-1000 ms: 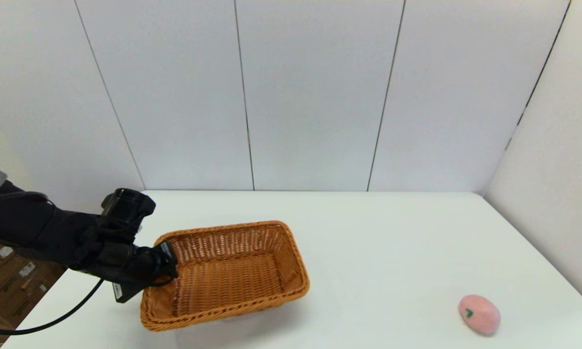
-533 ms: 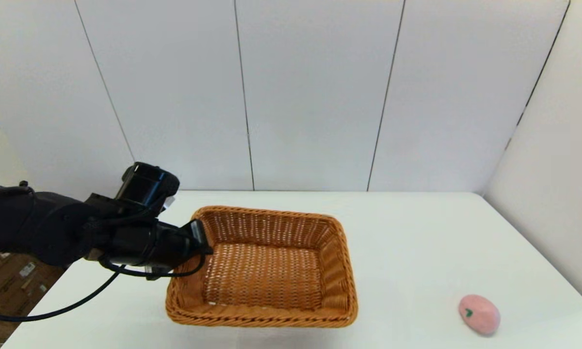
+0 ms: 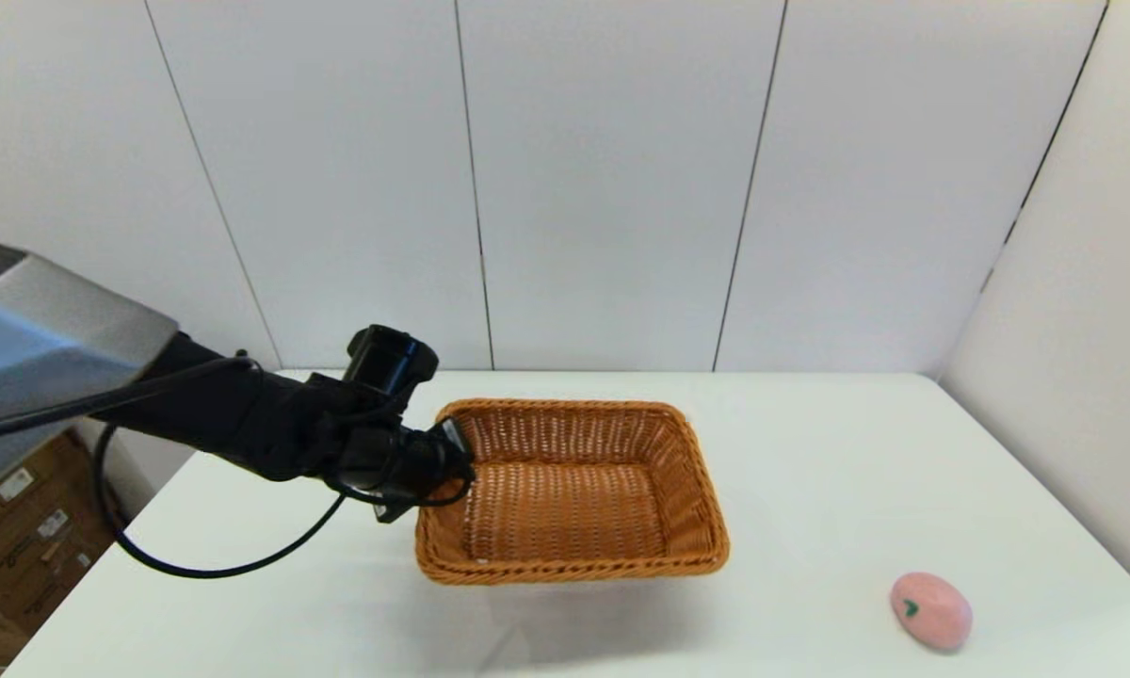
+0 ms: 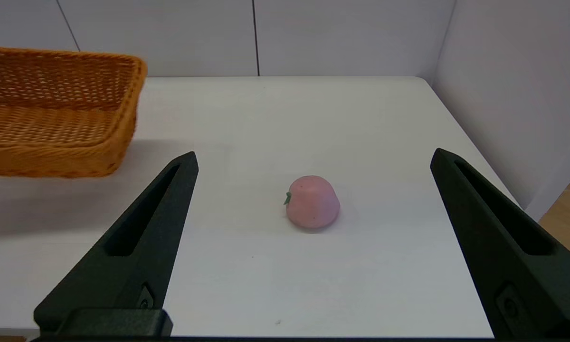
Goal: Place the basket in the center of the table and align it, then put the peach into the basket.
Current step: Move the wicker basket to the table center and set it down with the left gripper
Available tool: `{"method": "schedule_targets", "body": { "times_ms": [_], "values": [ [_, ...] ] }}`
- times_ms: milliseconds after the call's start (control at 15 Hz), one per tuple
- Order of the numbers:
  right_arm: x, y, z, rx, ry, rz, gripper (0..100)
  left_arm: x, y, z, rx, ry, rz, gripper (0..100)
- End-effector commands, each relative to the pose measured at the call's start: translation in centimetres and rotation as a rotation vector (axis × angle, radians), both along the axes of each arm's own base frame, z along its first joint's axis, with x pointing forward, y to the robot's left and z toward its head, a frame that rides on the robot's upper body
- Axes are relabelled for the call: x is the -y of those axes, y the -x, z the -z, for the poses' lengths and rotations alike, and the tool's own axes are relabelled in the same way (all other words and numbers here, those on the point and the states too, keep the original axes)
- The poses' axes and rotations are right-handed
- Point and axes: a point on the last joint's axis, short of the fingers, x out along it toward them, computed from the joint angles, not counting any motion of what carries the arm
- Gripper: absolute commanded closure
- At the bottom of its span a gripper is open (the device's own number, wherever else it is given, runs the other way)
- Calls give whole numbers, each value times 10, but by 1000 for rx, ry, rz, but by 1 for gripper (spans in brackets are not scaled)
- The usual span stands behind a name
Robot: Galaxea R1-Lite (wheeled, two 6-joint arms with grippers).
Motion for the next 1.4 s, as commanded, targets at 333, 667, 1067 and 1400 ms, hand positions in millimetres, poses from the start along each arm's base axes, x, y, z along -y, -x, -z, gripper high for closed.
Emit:
{"method": "schedule_targets", "body": {
  "times_ms": [333,667,1067,1400],
  "values": [
    [0,0,0,-1,-3,0,0,41,-3,23,-22,29,52,100],
    [0,0,0,-1,-3,0,0,45,-7,27,-4,55,41,100],
    [0,0,0,-1,-3,0,0,46,-7,36,-39,59,13,100],
    [0,0,0,1,-3,0,0,45,-6,37,-53,66,-7,100]
  ]
}}
